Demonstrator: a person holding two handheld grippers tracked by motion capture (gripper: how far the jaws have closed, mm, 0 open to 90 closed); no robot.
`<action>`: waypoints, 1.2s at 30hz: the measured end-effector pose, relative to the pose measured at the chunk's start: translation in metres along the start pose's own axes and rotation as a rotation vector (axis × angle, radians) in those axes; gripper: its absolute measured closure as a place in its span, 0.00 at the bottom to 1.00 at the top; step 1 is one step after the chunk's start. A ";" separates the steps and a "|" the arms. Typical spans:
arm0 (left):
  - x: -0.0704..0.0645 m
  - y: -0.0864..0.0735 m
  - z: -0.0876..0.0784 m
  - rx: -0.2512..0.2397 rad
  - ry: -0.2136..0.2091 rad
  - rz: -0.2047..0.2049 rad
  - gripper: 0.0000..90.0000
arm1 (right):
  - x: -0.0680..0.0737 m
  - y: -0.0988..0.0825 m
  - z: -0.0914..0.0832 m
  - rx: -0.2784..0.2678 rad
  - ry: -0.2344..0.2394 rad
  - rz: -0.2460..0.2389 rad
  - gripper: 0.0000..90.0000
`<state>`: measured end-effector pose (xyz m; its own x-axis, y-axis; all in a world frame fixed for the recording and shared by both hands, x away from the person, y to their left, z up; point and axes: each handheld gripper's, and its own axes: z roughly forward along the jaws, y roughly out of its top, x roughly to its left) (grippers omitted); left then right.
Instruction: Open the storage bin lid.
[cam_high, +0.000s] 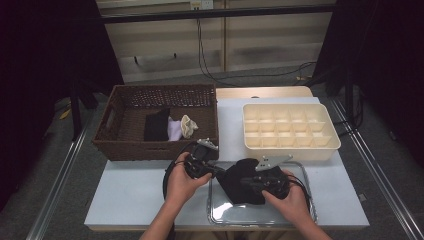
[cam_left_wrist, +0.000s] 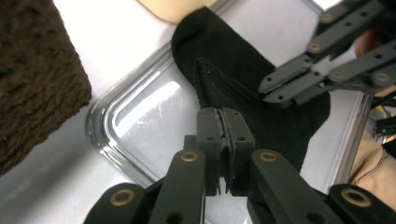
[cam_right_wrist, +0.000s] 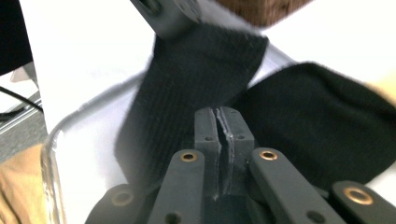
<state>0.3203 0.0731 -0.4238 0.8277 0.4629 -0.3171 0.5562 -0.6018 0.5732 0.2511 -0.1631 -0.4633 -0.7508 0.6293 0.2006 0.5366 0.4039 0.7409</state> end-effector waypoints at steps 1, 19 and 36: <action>0.000 0.000 0.000 0.000 0.000 0.000 0.95 | 0.000 0.000 0.000 0.000 0.000 0.000 0.97; -0.003 -0.013 0.011 -0.041 -0.065 -0.051 0.75 | 0.035 -0.006 0.013 0.038 0.065 -0.161 0.98; -0.013 -0.014 0.010 0.017 -0.050 0.053 0.94 | -0.015 0.011 0.005 0.012 -0.044 -0.068 0.65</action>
<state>0.3023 0.0694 -0.4353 0.8585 0.3974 -0.3242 0.5123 -0.6360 0.5771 0.2700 -0.1645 -0.4619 -0.7681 0.6286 0.1221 0.4901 0.4543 0.7439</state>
